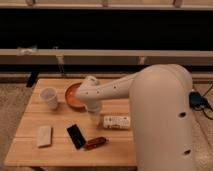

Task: Stand the bottle upright

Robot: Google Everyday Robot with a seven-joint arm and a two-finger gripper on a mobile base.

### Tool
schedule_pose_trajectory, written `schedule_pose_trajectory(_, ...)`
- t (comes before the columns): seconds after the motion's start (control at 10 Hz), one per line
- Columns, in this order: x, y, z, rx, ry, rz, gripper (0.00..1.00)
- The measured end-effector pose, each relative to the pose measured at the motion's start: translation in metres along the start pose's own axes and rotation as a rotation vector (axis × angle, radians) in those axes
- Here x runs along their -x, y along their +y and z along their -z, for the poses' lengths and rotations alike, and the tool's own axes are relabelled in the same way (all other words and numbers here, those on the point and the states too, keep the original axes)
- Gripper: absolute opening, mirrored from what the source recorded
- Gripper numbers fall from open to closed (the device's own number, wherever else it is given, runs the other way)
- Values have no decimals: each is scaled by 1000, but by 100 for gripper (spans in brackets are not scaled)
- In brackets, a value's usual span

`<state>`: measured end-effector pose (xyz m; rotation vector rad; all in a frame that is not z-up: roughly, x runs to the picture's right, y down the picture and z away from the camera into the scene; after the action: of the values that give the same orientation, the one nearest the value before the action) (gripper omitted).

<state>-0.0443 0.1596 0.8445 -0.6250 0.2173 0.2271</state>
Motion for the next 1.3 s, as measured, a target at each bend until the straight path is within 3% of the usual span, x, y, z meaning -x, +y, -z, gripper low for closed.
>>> schedule_pose_trajectory(0.9, -22, -21, 3, -42, 105, -59, 65)
schedule_pose_trajectory(1.3, -35, -24, 0, -37, 138, -92, 65)
